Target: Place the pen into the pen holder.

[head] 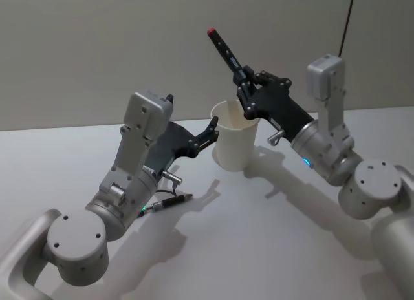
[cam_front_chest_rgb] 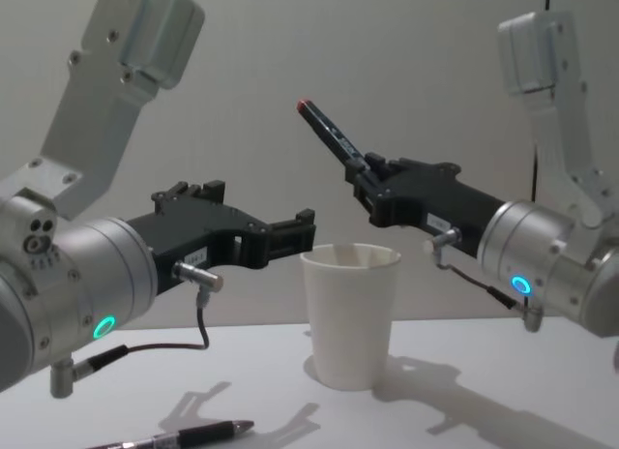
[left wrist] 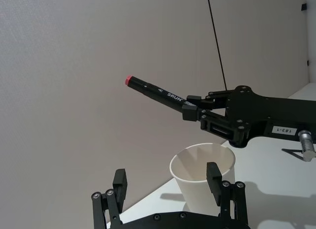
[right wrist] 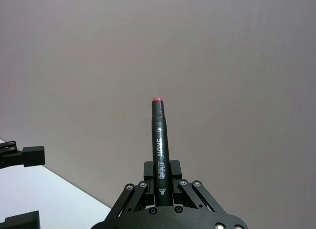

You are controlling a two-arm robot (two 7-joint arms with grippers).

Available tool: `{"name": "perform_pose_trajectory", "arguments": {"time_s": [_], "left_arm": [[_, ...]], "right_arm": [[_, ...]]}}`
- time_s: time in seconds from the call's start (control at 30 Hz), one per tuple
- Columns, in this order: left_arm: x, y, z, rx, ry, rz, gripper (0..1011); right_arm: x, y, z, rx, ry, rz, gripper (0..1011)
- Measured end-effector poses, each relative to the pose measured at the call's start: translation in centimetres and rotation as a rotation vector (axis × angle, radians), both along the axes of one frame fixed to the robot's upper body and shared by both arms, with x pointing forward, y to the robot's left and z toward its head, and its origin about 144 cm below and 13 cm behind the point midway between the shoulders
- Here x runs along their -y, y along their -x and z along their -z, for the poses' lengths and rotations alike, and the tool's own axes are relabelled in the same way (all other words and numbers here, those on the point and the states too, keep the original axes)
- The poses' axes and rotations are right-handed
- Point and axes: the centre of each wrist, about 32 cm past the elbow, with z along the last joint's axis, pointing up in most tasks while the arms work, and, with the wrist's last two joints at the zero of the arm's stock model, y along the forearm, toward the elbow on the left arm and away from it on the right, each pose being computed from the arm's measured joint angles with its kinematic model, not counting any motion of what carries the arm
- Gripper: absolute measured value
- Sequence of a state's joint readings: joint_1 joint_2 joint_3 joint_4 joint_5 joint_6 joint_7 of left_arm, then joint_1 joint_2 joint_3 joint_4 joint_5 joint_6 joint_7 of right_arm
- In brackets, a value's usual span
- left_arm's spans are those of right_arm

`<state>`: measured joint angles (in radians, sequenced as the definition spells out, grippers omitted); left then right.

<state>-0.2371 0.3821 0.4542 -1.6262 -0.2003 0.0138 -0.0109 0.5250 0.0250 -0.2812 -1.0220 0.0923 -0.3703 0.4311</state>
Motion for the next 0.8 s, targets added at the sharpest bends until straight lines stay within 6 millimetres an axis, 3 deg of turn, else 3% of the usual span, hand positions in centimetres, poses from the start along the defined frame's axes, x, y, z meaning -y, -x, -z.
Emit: {"name": "perform_pose_trajectory", "arguments": {"time_s": [0.8], "left_arm": [[0.0, 0.0, 0.0, 0.0, 0.0, 0.0, 1001]], "right_arm": [[-1.6, -1.4, 0.6, -0.011, 0.002, -0.028, 184]]}}
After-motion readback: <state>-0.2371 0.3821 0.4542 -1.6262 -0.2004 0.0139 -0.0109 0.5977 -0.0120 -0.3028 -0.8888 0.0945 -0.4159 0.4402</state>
